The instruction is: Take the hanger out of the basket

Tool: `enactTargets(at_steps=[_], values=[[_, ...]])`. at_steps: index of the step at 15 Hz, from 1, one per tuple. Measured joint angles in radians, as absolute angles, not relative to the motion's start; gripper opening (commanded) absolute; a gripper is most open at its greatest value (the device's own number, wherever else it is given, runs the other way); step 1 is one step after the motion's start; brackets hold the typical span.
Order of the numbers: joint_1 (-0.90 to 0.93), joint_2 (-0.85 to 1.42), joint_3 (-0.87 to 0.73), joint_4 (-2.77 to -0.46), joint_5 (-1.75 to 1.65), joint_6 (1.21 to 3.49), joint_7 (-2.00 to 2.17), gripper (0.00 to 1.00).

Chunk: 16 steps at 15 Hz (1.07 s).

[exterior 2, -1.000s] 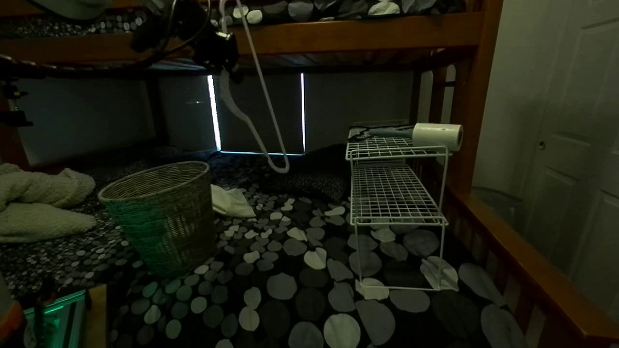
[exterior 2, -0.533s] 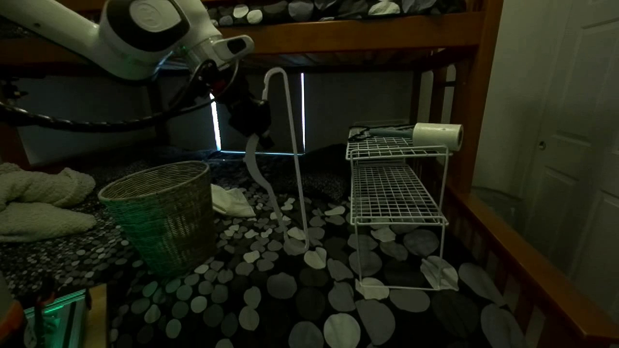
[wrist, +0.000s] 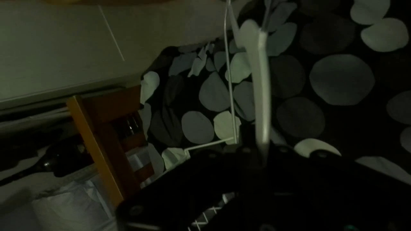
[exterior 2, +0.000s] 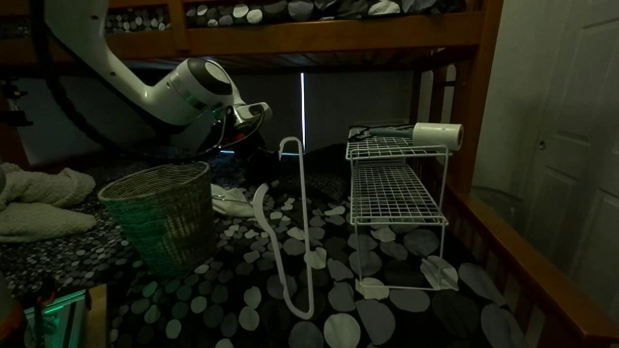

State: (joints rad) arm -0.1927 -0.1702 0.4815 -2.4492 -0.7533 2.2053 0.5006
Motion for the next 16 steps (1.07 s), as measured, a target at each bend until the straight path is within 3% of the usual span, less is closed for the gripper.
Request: enactTargets(at_steps=[3,11,16], values=[[-0.125,-0.024,0.437,-2.317,-0.756,2.049,0.502,0.04],[0.055,0.088,0.296,-2.199,-0.751,2.016,0.454,0.01],[0.195,0.317,0.240,-1.900,-0.816,1.660,0.433,0.04]])
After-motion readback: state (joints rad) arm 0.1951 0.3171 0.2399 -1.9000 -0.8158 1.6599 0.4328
